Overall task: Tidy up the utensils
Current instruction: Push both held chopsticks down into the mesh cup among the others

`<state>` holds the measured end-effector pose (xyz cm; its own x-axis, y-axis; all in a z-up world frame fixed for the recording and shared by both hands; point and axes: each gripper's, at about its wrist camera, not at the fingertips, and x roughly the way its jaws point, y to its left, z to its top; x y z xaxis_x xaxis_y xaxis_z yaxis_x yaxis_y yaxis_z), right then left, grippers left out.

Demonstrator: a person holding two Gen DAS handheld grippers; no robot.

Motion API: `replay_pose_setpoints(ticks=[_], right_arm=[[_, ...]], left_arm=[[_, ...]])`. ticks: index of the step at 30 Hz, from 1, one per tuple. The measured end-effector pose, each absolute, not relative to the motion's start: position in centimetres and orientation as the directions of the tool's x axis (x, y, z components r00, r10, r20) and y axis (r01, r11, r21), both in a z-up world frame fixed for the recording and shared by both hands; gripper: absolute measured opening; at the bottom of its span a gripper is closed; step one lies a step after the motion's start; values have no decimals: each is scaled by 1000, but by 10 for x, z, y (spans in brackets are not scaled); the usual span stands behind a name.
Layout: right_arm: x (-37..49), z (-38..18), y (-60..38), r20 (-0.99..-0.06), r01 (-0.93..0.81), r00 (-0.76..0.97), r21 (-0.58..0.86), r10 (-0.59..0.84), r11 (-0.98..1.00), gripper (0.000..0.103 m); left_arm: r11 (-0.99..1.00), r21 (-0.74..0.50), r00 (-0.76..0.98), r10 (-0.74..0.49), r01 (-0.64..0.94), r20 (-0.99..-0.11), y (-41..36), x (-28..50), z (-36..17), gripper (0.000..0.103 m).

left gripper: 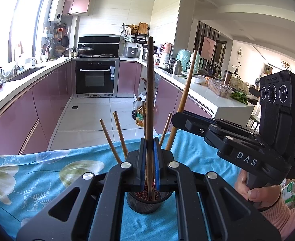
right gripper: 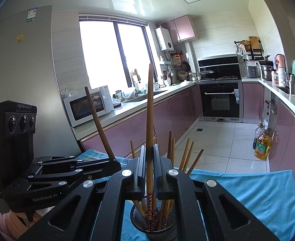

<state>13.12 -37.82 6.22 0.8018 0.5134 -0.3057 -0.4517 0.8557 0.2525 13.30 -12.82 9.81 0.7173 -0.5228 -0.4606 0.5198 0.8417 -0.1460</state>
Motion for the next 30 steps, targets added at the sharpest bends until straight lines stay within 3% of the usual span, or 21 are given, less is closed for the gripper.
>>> replay_pose_setpoints(ticks=[30], right_arm=[[142, 48, -375, -360, -425, 790, 262, 496, 866, 6]], left_arm=[[837, -161, 687, -525, 522, -503, -129, 143, 84, 8]])
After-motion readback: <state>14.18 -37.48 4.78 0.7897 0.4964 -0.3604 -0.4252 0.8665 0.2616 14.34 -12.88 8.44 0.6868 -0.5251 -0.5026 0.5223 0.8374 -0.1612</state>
